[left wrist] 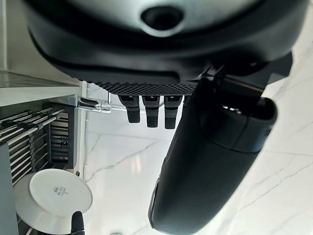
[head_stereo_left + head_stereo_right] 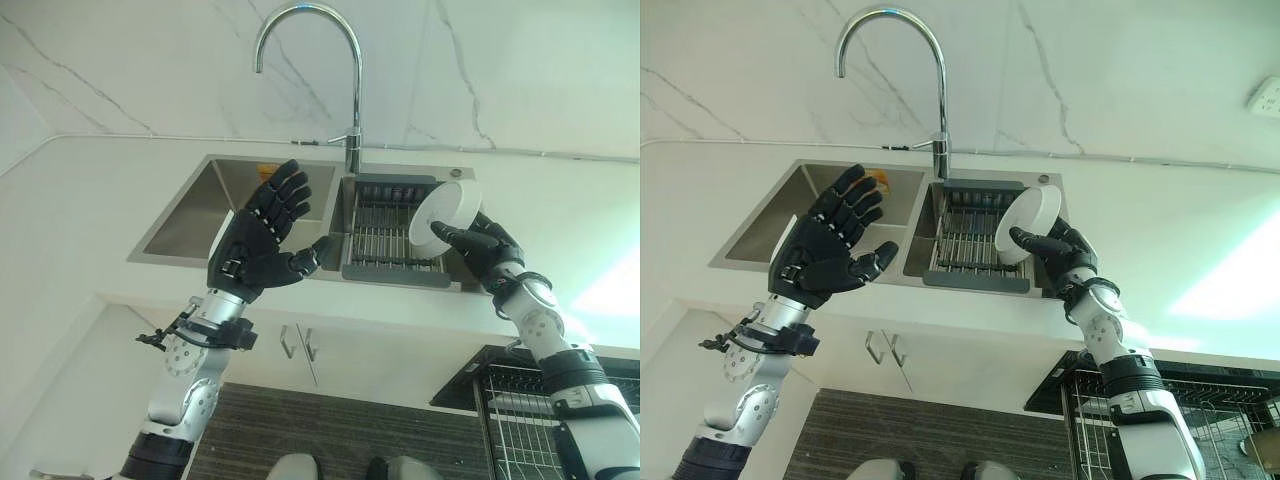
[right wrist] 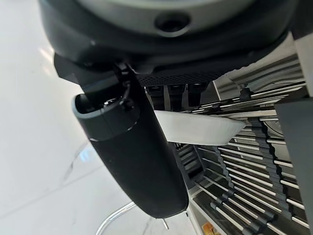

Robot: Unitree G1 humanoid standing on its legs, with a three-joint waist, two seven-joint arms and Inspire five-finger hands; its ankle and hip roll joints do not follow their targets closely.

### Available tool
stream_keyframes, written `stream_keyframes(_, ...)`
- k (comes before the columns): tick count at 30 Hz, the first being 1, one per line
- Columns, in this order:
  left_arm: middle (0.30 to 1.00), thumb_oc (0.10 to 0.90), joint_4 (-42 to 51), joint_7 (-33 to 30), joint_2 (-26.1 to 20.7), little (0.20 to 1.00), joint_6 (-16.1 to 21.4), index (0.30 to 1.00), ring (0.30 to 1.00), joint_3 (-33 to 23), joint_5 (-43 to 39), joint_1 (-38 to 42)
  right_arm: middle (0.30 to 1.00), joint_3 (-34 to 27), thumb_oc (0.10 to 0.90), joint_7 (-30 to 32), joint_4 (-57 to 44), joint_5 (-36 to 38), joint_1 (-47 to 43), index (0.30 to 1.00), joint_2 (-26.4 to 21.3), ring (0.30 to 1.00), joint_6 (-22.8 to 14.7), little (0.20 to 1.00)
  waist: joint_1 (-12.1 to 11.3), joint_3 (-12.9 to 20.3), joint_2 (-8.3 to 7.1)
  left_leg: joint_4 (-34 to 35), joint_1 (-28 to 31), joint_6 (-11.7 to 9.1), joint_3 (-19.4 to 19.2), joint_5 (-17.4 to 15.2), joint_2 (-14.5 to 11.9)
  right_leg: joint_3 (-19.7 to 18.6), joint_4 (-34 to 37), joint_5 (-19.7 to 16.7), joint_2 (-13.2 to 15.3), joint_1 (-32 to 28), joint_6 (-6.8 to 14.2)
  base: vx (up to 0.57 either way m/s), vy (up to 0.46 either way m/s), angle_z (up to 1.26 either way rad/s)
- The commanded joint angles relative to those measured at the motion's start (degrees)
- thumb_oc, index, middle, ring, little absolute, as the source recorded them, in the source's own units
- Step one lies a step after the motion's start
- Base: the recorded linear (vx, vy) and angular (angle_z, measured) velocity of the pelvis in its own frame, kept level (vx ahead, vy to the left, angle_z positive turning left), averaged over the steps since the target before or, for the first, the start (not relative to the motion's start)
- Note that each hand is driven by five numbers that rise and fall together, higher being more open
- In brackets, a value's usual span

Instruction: Place the dishes in the dishwasher.

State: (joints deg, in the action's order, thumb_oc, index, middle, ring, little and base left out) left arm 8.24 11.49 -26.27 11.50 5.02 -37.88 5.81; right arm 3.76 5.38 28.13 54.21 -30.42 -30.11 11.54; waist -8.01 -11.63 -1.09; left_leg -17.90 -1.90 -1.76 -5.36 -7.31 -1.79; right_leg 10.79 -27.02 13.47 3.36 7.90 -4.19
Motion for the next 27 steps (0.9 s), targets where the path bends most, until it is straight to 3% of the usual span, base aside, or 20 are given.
stream_keyframes(1,0.9,0.8,5.5,-0.5,-2.7,0.9,5.7,0.9,0.9,-1.4,-1.6,4.3,0.9,-0.4,0.8,-2.0,-1.0,1.3,-9.5,0.9,-2.8,0.9,-4.1,0.9,-0.7,3.4,-2.08,-9.3,-2.6,-3.0,1.1,3.5,-1.1,0.1,9.8,1.4,0.1,-10.3,3.7,0.02,0.003,0.09)
stream_keyframes(22,0.9,0.8,5.2,-0.2,-4.0,0.9,4.8,0.9,0.9,0.0,-3.0,4.0,0.9,-0.5,0.8,1.3,8.8,5.2,-16.3,0.9,-4.4,0.9,-8.5,0.9,-2.8,3.6,-1.5,-8.8,-2.9,-3.2,2.1,4.4,-0.3,1.6,9.8,1.5,0.6,-10.9,3.7,0.01,0.001,0.02)
stream_keyframes(23,0.9,0.8,5.1,-0.1,-4.1,0.9,4.8,0.9,0.9,0.2,-3.1,4.0,0.493,-0.3,0.529,1.5,9.4,4.9,-17.1,0.493,-4.5,0.493,-9.0,0.493,-3.0,3.7,-1.39,-8.4,-2.9,-3.3,2.2,4.5,-0.2,1.7,9.8,1.5,0.7,-10.9,3.8,0.03,0.022,0.05)
stream_keyframes(24,0.9,0.8,5.1,-0.1,-4.2,0.9,4.6,0.9,0.9,0.3,-3.2,4.0,0.3,0.0,0.4,1.7,10.3,4.8,-17.8,0.3,-4.6,0.3,-9.4,0.3,-3.1,3.8,-1.35,-7.8,-2.7,-3.3,2.3,4.5,-0.1,1.8,9.8,1.4,0.9,-10.9,3.9,0.04,0.029,0.11)
stream_keyframes(27,0.9,0.8,5.1,0.4,-4.2,0.9,3.9,0.9,0.9,0.7,-3.4,3.5,0.3,0.2,0.4,2.8,13.0,4.5,-19.1,0.3,-5.0,0.3,-10.3,0.3,-3.8,4.2,-1.19,-5.3,-1.7,-3.4,2.8,4.3,0.6,2.3,9.8,1.4,1.6,-10.7,4.2,0.05,0.059,0.17)
